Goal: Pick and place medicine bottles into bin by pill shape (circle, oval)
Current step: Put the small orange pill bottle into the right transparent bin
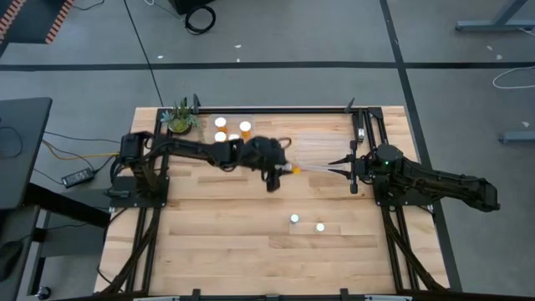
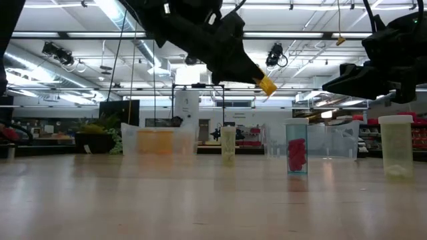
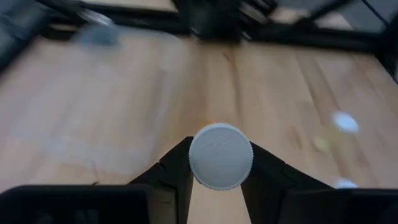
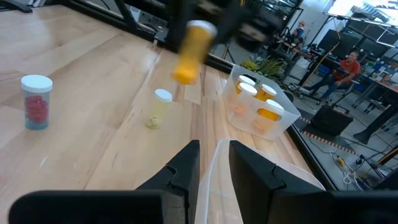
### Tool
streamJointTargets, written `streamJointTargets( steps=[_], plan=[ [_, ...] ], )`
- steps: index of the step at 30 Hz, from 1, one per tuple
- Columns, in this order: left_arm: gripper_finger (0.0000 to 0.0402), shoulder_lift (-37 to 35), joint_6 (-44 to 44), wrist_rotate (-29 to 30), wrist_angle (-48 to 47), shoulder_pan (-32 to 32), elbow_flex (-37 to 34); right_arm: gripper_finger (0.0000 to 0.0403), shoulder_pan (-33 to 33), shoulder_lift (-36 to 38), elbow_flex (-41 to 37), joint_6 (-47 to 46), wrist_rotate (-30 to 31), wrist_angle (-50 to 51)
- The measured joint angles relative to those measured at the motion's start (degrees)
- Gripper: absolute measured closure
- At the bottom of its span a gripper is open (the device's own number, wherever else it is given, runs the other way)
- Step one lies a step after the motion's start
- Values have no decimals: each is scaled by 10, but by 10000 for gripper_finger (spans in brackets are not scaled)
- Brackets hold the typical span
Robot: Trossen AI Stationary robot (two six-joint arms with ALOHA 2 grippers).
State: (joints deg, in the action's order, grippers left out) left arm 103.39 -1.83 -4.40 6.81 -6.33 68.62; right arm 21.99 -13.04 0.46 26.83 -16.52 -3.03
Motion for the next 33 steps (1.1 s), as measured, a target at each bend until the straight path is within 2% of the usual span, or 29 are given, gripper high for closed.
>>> streamJointTargets(
  steps=[9, 12, 15, 27, 33],
  plan=[
    [277, 6, 25, 1, 65, -68, 1, 310, 0, 0, 0, 0, 0, 0],
    [282, 26, 39, -4, 58, -78, 37, 310, 0, 0, 0, 0, 0, 0],
    [284, 63, 45, -23, 43, -85, 96, 310, 0, 0, 0, 0, 0, 0],
    [284, 244, 75, -53, -172, -106, 380, 310, 0, -4, 0, 0, 0, 0],
    [276, 300, 71, -53, -256, -106, 461, 310, 0, -6, 0, 0, 0, 0]
  ],
)
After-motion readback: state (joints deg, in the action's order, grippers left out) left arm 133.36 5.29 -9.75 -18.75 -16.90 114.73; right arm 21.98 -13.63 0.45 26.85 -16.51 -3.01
